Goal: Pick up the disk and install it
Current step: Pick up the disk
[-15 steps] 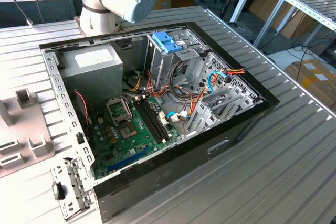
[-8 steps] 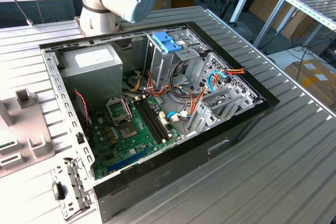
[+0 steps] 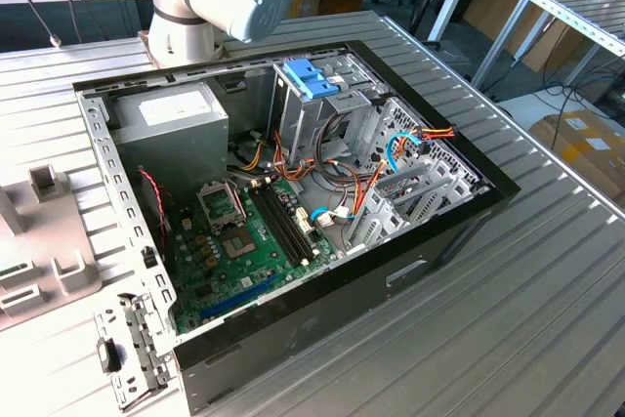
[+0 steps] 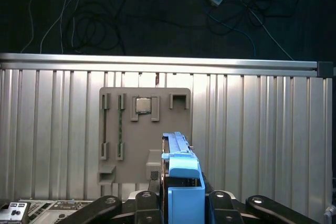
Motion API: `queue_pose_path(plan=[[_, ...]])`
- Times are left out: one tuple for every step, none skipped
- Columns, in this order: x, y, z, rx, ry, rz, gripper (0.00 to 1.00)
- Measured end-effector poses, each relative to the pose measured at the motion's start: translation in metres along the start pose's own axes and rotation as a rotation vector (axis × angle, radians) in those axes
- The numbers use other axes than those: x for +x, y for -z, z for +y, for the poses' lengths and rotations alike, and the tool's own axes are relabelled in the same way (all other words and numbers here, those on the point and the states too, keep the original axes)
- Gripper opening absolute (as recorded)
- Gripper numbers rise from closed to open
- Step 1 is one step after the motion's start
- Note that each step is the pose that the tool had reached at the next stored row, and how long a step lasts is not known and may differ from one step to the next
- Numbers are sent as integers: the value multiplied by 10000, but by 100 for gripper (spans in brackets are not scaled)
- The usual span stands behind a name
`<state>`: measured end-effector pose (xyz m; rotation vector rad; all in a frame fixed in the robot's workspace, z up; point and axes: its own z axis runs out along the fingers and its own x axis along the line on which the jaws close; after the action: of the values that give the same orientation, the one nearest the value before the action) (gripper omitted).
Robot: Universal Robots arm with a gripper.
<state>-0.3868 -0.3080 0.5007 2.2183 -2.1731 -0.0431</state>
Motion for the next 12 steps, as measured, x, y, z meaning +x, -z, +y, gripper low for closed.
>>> queue_pose_path(plan=[[0,0,-4,0,0,0,37],[0,0,-9,1,0,0,37],[0,0,-14,1,0,0,37],[0,0,-18,0,0,0,37],[1,0,-22,0,0,0,37],[1,1,-29,0,1,0,37],[1,1,-33,0,1,0,37],[1,1,-41,1,0,0,37],[1,1,-46,1,1,0,37],[1,1,-50,0,0,0,37],[1,2,-55,1,0,0,37],[1,2,-59,1,0,0,37]])
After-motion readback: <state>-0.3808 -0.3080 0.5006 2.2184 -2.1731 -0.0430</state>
